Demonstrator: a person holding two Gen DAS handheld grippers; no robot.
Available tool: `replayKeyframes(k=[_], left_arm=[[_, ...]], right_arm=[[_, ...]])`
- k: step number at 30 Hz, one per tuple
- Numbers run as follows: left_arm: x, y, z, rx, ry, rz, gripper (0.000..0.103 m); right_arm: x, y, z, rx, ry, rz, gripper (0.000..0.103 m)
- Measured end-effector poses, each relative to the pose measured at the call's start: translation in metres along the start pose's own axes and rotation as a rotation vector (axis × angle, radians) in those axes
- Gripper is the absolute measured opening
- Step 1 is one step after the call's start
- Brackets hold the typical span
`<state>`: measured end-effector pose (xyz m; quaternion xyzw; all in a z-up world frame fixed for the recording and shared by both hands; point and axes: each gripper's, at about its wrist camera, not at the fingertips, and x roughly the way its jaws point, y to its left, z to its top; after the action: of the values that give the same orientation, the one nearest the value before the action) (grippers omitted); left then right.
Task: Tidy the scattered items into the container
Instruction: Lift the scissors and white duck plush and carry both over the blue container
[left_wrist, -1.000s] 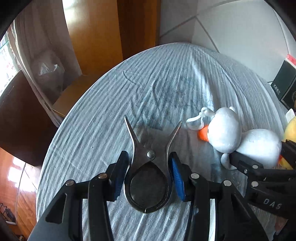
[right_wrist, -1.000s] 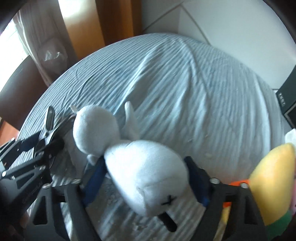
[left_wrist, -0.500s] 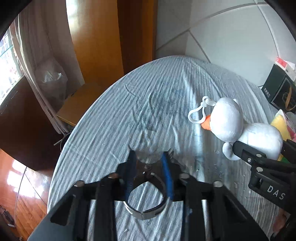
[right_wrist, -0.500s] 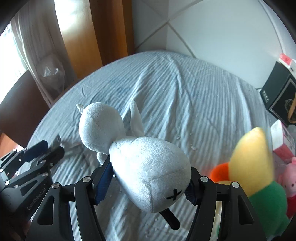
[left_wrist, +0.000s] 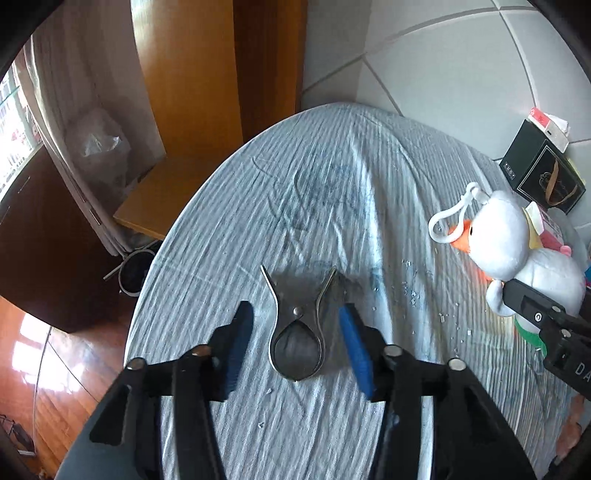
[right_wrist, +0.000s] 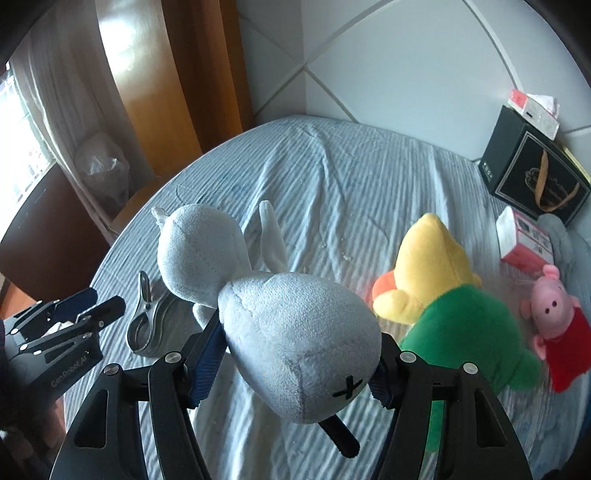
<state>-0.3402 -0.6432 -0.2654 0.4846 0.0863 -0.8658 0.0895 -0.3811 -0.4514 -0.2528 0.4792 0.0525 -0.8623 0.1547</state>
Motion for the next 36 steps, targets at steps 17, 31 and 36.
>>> replayKeyframes(k=[17,31,36], left_arm=[[0.078,-0.018,-0.010,0.075,0.070,0.014,0.062],[0.025,-0.026,-0.010,0.103,-0.008,0.028,0.040],[-0.031,-0.037,0.003,0.119,-0.097,-0.005,0.040]], right_arm=[[0.072,0.001,-0.017,-0.022,0.085,0.017,0.066],[0.041,0.009,-0.010,-0.047,0.016,-0.007,0.066],[-0.005,0.004,-0.005,-0.029,-0.051,-0.038,0.066]])
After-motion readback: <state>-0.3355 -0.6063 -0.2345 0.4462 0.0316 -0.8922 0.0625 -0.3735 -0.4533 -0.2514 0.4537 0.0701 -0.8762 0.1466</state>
